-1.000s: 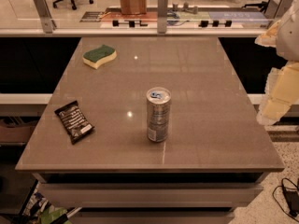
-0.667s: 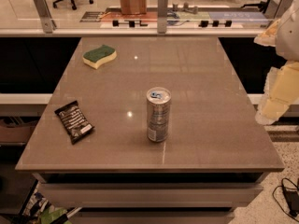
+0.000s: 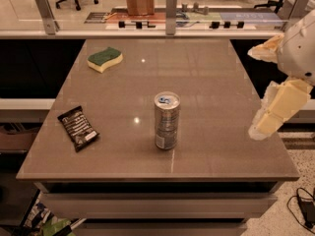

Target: Move redbull can near sponge

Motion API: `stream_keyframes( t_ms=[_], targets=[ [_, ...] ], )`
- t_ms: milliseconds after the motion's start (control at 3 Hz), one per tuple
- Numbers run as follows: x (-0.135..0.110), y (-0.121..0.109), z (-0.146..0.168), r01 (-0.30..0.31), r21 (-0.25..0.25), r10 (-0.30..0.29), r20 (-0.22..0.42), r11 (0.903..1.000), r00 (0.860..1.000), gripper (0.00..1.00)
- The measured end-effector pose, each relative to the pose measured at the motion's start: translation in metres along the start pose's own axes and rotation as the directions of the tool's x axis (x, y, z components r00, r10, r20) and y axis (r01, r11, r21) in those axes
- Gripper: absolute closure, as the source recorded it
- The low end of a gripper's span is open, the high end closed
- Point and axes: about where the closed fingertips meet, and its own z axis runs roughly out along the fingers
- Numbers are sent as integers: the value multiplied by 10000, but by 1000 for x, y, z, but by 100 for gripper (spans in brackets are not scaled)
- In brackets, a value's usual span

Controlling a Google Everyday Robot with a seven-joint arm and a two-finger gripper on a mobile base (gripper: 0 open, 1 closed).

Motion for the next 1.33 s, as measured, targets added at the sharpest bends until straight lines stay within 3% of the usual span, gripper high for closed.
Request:
stream_keyframes(
  t_ms=[333, 667, 1333],
  targets=[
    [-13, 17, 25, -55, -497, 136, 1652, 9987, 9862, 0],
    [-33, 36, 52, -21, -1110, 379, 3216, 9938, 9461, 0],
    [-83, 49, 93, 392, -2374, 1063, 5691, 9706, 8154, 0]
  ],
)
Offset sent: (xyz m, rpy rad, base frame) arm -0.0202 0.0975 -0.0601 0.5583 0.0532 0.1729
